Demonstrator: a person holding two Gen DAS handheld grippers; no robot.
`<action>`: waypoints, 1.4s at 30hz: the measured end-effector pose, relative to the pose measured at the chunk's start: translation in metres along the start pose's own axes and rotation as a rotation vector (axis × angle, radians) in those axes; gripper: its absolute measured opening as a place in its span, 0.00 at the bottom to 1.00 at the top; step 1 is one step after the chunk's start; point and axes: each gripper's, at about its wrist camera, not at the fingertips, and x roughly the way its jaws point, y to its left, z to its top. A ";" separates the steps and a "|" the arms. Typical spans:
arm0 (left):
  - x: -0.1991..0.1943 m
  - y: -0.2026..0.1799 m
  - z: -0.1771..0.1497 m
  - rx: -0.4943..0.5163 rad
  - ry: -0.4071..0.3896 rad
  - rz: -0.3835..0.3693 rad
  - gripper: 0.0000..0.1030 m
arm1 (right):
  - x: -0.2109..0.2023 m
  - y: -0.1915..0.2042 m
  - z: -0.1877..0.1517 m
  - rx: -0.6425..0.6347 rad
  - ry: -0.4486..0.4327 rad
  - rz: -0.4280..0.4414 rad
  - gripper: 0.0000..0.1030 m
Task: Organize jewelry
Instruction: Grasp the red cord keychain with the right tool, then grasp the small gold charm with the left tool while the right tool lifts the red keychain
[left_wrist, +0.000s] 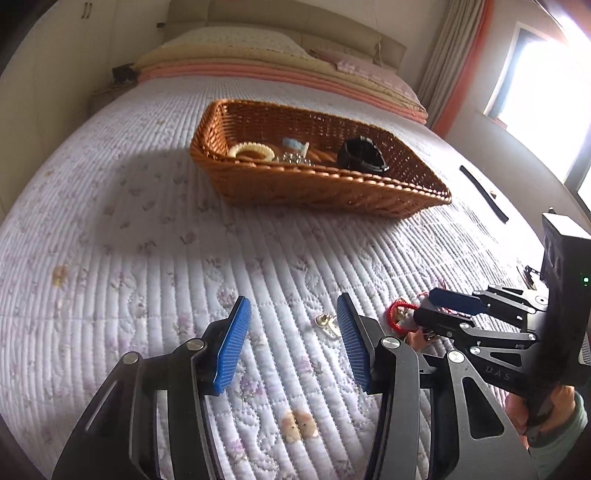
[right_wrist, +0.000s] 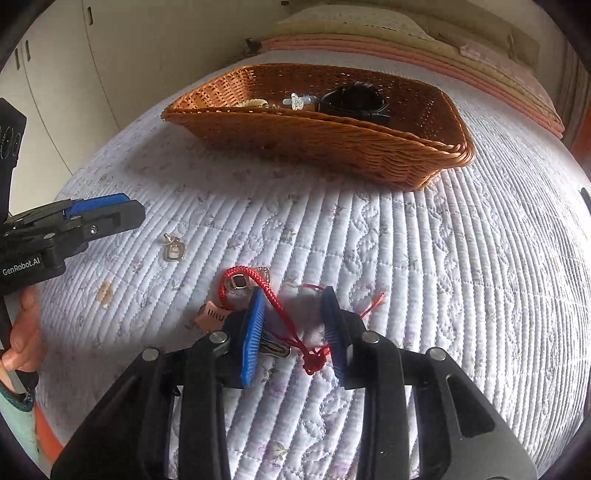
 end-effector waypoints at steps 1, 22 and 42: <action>0.002 0.001 -0.001 0.000 0.005 -0.004 0.45 | 0.000 0.001 0.000 -0.015 0.002 -0.007 0.28; 0.009 0.000 -0.008 0.004 0.017 -0.050 0.35 | -0.023 0.013 -0.016 -0.061 -0.120 -0.038 0.03; 0.026 -0.022 -0.002 0.052 0.053 -0.021 0.21 | -0.036 0.040 -0.048 -0.083 -0.089 0.087 0.03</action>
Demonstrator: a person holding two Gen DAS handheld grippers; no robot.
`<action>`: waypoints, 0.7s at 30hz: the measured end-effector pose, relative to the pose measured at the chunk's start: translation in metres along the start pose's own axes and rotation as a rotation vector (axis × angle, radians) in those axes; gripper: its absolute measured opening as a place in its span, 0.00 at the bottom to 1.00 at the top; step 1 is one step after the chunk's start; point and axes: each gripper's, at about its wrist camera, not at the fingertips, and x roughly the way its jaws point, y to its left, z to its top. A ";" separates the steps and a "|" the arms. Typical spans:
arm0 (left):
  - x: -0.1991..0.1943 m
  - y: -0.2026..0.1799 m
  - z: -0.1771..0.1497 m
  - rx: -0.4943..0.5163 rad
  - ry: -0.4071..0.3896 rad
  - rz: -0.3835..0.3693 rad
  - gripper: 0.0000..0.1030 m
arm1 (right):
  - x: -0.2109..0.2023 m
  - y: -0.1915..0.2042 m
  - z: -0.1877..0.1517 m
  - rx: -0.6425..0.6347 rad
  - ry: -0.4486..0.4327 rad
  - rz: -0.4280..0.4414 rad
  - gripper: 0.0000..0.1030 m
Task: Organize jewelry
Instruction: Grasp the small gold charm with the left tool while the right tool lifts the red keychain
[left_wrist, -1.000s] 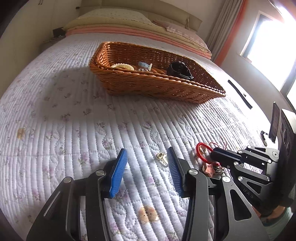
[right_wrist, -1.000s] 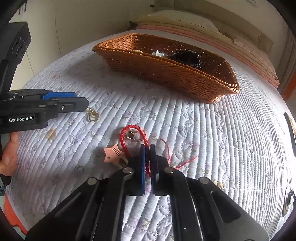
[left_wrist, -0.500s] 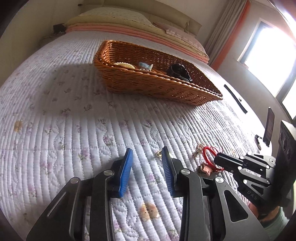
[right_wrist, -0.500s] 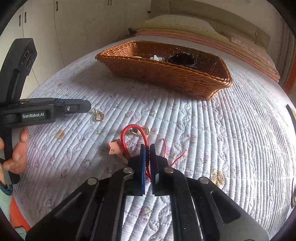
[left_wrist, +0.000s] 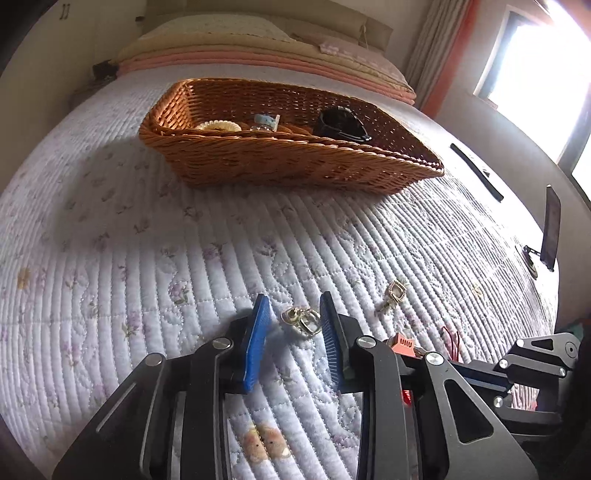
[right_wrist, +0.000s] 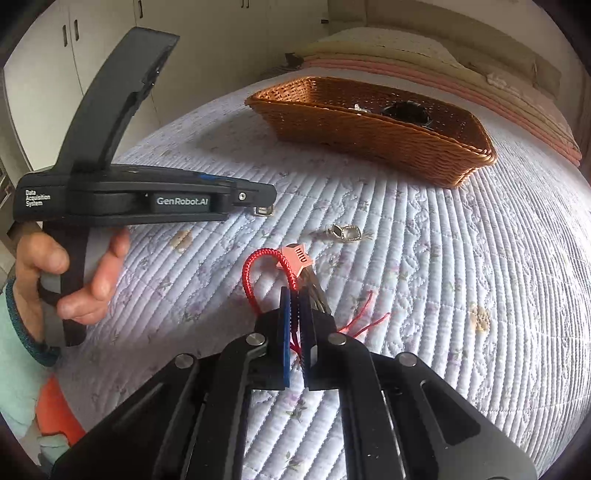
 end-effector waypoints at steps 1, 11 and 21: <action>0.002 -0.001 0.000 0.008 0.003 0.014 0.19 | -0.002 -0.002 0.000 0.010 -0.005 0.004 0.03; -0.005 -0.003 -0.006 0.018 -0.043 0.012 0.09 | -0.014 -0.032 0.000 0.116 -0.053 -0.012 0.03; -0.039 0.006 -0.017 -0.056 -0.123 -0.142 0.09 | -0.013 -0.052 -0.001 0.184 -0.068 -0.027 0.03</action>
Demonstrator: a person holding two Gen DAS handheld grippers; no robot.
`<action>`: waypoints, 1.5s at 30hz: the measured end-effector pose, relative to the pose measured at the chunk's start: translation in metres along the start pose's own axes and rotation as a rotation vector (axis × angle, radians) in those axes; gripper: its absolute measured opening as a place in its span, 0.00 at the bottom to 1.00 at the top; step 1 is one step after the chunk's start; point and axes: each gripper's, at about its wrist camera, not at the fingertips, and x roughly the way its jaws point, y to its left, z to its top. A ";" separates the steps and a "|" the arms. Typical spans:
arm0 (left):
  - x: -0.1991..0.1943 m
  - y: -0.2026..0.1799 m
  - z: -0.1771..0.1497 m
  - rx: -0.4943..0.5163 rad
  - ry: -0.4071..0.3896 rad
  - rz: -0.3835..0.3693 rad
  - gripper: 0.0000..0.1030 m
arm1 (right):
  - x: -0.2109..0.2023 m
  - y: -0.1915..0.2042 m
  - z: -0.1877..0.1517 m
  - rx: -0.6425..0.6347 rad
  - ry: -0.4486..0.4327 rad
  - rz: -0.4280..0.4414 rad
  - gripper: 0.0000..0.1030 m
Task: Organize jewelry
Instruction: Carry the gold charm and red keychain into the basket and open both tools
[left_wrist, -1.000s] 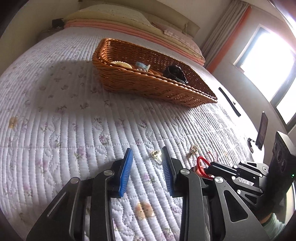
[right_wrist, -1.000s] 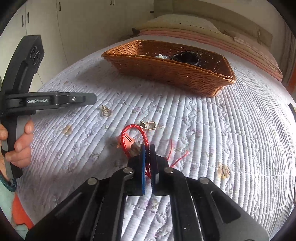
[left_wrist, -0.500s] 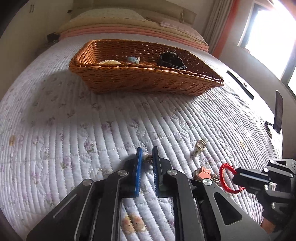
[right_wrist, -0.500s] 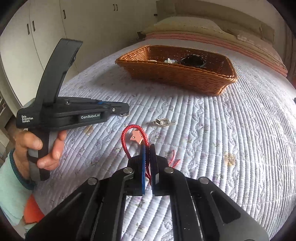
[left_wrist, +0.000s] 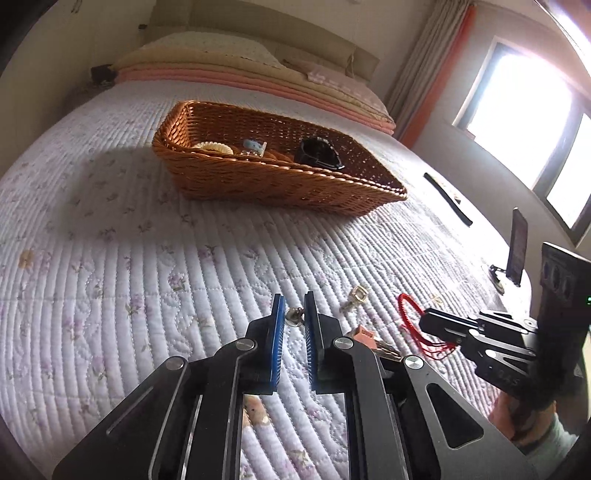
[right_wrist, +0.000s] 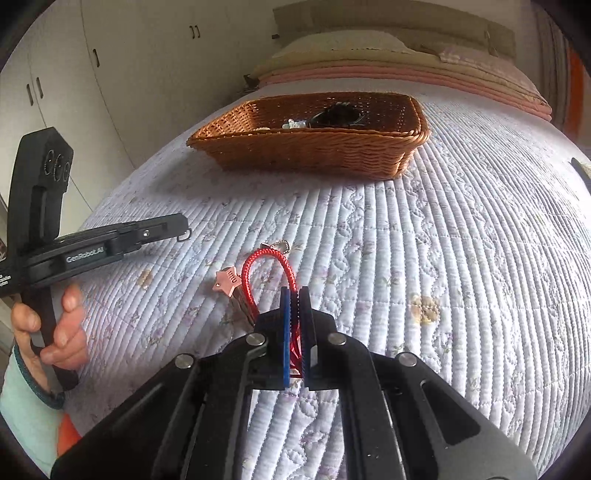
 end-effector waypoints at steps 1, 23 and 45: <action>-0.003 0.000 0.000 -0.005 -0.006 -0.008 0.09 | -0.001 0.000 0.001 0.003 -0.005 -0.001 0.03; -0.015 -0.013 0.129 0.055 -0.200 0.059 0.09 | -0.002 -0.002 0.162 -0.003 -0.183 -0.010 0.03; 0.063 0.031 0.134 -0.005 -0.132 0.193 0.28 | 0.140 -0.028 0.221 0.064 0.067 -0.053 0.07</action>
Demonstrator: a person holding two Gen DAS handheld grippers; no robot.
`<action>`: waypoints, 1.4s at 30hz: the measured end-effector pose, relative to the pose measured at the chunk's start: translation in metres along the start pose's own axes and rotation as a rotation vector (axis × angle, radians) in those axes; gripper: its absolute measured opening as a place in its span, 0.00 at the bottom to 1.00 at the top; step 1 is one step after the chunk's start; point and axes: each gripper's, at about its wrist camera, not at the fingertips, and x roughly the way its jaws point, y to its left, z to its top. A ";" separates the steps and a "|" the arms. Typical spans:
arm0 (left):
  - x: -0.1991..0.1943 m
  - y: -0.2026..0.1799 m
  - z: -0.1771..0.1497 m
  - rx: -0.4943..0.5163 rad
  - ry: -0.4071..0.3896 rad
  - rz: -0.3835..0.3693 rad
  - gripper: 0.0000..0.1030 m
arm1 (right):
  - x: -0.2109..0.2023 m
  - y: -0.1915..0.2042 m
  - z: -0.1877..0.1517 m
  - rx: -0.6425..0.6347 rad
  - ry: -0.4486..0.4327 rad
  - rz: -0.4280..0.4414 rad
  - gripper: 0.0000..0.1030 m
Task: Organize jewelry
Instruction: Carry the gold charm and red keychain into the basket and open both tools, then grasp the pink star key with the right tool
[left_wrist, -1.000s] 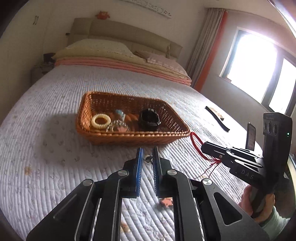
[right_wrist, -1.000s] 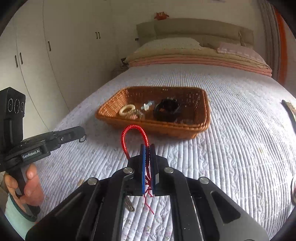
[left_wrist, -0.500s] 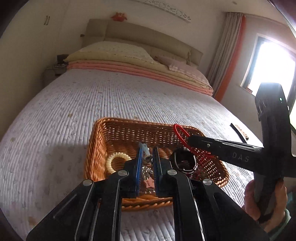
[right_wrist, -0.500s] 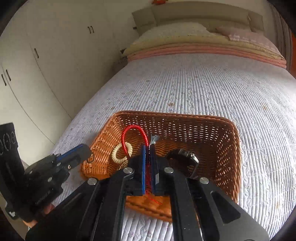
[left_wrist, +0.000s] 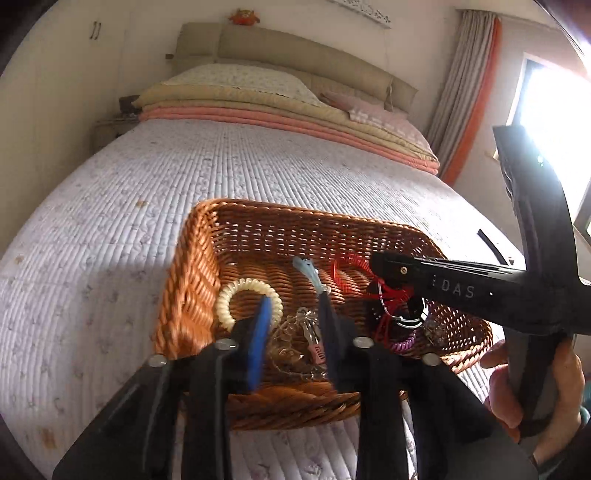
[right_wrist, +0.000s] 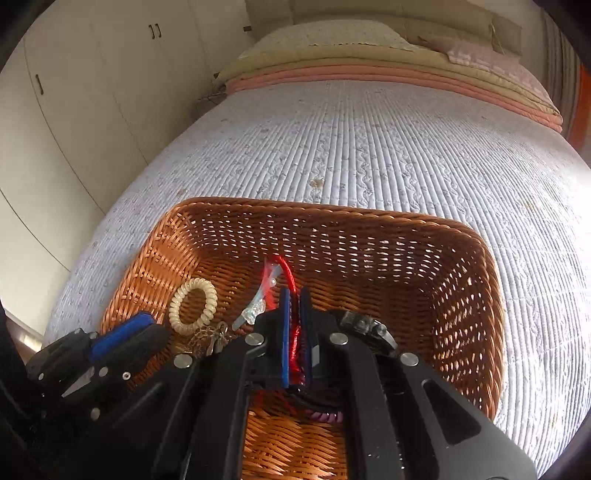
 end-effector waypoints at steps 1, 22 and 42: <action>-0.004 0.000 0.000 -0.002 -0.005 -0.002 0.29 | -0.003 -0.001 0.000 0.008 -0.001 0.011 0.12; -0.125 -0.007 -0.108 -0.083 -0.029 0.023 0.50 | -0.117 0.028 -0.180 -0.130 -0.075 0.096 0.52; -0.111 -0.029 -0.145 -0.032 0.074 0.010 0.47 | -0.084 0.050 -0.226 -0.213 0.039 0.059 0.23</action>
